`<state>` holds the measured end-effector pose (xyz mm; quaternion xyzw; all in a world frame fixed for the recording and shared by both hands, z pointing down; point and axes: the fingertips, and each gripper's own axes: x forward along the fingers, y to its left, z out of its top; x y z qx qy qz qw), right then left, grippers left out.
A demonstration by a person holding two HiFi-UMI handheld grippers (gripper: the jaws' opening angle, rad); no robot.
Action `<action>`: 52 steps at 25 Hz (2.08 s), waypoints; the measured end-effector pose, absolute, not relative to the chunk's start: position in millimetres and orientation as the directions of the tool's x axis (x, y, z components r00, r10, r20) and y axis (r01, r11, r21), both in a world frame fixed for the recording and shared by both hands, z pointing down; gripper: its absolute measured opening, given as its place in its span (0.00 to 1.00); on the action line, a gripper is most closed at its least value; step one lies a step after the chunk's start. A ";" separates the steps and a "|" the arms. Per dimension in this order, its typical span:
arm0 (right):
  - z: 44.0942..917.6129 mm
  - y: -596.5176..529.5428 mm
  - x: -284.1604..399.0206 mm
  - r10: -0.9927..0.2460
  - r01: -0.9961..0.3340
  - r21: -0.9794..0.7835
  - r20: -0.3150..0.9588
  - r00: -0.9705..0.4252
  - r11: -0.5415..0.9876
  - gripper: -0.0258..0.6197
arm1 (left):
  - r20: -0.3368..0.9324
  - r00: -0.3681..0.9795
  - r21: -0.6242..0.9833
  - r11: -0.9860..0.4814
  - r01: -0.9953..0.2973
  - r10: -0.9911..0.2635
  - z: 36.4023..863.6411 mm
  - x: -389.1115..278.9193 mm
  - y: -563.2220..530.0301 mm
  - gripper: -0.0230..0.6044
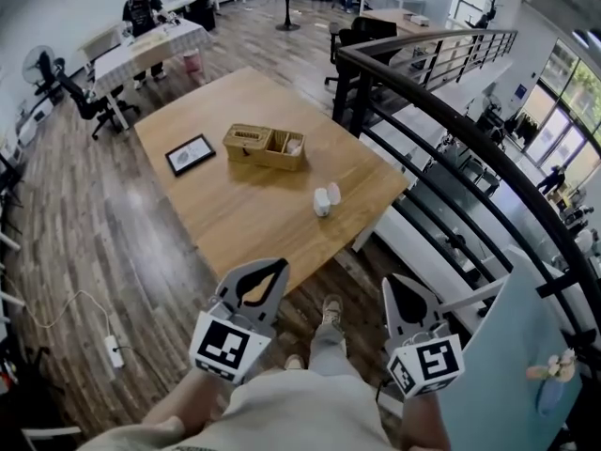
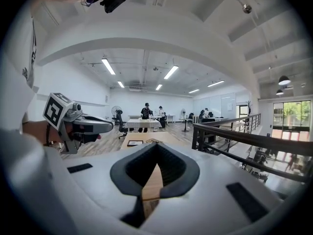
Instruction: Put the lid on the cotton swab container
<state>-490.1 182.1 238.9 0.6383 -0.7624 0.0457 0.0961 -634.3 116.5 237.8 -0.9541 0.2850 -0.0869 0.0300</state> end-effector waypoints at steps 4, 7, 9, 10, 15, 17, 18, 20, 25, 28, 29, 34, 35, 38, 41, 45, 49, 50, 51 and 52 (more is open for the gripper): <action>243.5 140.9 -471.5 -0.959 -0.981 0.039 0.222 -0.178 0.191 0.08 | 0.163 0.819 -0.121 -0.835 -0.537 -0.551 241.6 -616.0 81.7 0.07; 241.7 105.4 -457.4 -0.953 -0.977 0.024 0.225 -0.202 0.212 0.08 | 0.185 0.808 -0.114 -0.829 -0.547 -0.559 244.1 -601.0 52.5 0.07; 242.5 79.9 -446.4 -0.950 -0.974 0.019 0.223 -0.218 0.228 0.08 | 0.192 0.800 -0.116 -0.823 -0.557 -0.569 245.5 -590.5 30.6 0.07; 243.8 67.2 -440.5 -0.948 -0.971 0.018 0.224 -0.227 0.237 0.08 | 0.195 0.795 -0.118 -0.818 -0.563 -0.574 246.4 -585.0 19.4 0.07; 252.5 5.8 -407.4 -0.930 -0.959 0.009 0.249 -0.272 0.283 0.08 | 0.221 0.759 -0.121 -0.789 -0.602 -0.613 250.7 -557.6 -35.4 0.07; 256.4 -18.5 -393.4 -0.921 -0.953 0.005 0.260 -0.291 0.303 0.08 | 0.233 0.741 -0.120 -0.775 -0.620 -0.629 253.1 -545.6 -58.0 0.07; 258.3 -30.5 -386.3 -0.916 -0.950 0.004 0.266 -0.301 0.313 0.08 | 0.239 0.733 -0.119 -0.769 -0.628 -0.636 254.0 -539.3 -69.3 0.07; 260.6 -54.5 -372.3 -0.906 -0.943 0.001 0.278 -0.319 0.333 0.08 | 0.251 0.717 -0.120 -0.756 -0.643 -0.650 256.4 -527.1 -91.9 0.07; 258.3 -108.0 -337.7 -0.884 -0.927 -0.009 0.295 -0.361 0.375 0.08 | 0.283 0.670 -0.112 -0.717 -0.688 -0.686 261.2 -493.1 -143.5 0.07; 256.9 -134.4 -322.3 -0.869 -0.913 -0.048 0.292 -0.400 0.405 0.08 | 0.284 0.662 -0.117 -0.710 -0.694 -0.694 257.6 -473.8 -164.3 0.07; 257.1 -142.9 -318.2 -0.865 -0.909 -0.057 0.288 -0.410 0.412 0.08 | 0.285 0.658 -0.124 -0.707 -0.696 -0.697 258.0 -469.2 -170.9 0.07; 263.9 -177.0 -303.9 -0.852 -0.896 -0.061 0.287 -0.437 0.439 0.08 | 0.282 0.626 -0.133 -0.676 -0.725 -0.727 258.6 -459.4 -197.2 0.07; 265.5 -182.1 -302.5 -0.850 -0.896 -0.062 0.293 -0.438 0.440 0.08 | 0.283 0.621 -0.129 -0.671 -0.730 -0.731 258.3 -459.3 -200.9 0.07; 269.6 -193.2 -301.6 -0.842 -0.893 -0.069 0.307 -0.443 0.445 0.08 | 0.286 0.609 -0.128 -0.659 -0.741 -0.740 257.2 -461.7 -209.1 0.07; 273.8 -198.8 -303.9 -0.838 -0.890 -0.067 0.314 -0.447 0.450 0.08 | 0.286 0.597 -0.124 -0.647 -0.753 -0.750 256.8 -468.8 -211.4 0.07; 286.0 -205.7 -306.4 -0.838 -0.896 -0.059 0.331 -0.434 0.441 0.08 | 0.292 0.591 -0.119 -0.642 -0.758 -0.752 263.4 -478.2 -214.6 0.07; 305.7 -208.2 -308.1 -0.836 -0.907 -0.065 0.367 -0.409 0.415 0.08 | 0.314 0.596 -0.116 -0.653 -0.749 -0.739 274.4 -485.5 -217.1 0.07; 312.2 -208.9 -309.1 -0.833 -0.910 -0.065 0.378 -0.403 0.410 0.08 | 0.316 0.599 -0.117 -0.656 -0.745 -0.736 277.9 -487.1 -218.6 0.07; 319.5 -209.2 -310.3 -0.830 -0.911 -0.066 0.389 -0.399 0.407 0.08 | 0.321 0.601 -0.117 -0.660 -0.742 -0.732 282.5 -488.8 -219.8 0.07; 327.4 -209.2 -311.8 -0.826 -0.912 -0.068 0.402 -0.396 0.404 0.08 | 0.331 0.601 -0.114 -0.663 -0.740 -0.727 288.4 -490.7 -220.4 0.07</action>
